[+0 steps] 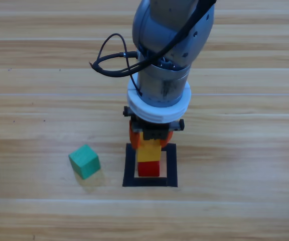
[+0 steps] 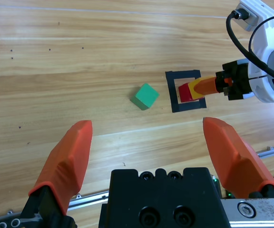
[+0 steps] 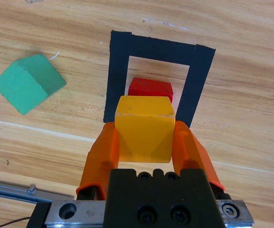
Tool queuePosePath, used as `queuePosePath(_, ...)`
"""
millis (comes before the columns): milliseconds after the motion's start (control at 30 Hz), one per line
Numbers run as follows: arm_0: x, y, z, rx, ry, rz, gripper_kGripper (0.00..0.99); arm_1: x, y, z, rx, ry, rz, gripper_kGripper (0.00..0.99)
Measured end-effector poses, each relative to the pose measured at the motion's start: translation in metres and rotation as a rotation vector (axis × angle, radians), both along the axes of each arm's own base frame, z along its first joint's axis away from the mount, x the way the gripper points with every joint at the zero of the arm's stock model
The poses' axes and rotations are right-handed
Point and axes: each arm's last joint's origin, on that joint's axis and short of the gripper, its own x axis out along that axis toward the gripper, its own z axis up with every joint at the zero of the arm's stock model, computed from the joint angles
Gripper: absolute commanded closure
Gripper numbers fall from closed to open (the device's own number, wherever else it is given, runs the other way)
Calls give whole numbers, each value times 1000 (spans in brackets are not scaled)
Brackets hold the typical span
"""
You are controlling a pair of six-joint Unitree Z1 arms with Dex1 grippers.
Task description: Stack the blocks in the rectangular block: red at the bottom, yellow in the middle, green on top
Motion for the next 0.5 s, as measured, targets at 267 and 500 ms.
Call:
queuePosePath(267, 0, 0, -1, 2, 2, 0, 0, 0, 0, 0, 0, 0, 0, 875)
queuePosePath(500, 0, 0, -1, 2, 2, 0, 0, 0, 0, 0, 0, 0, 0, 815)
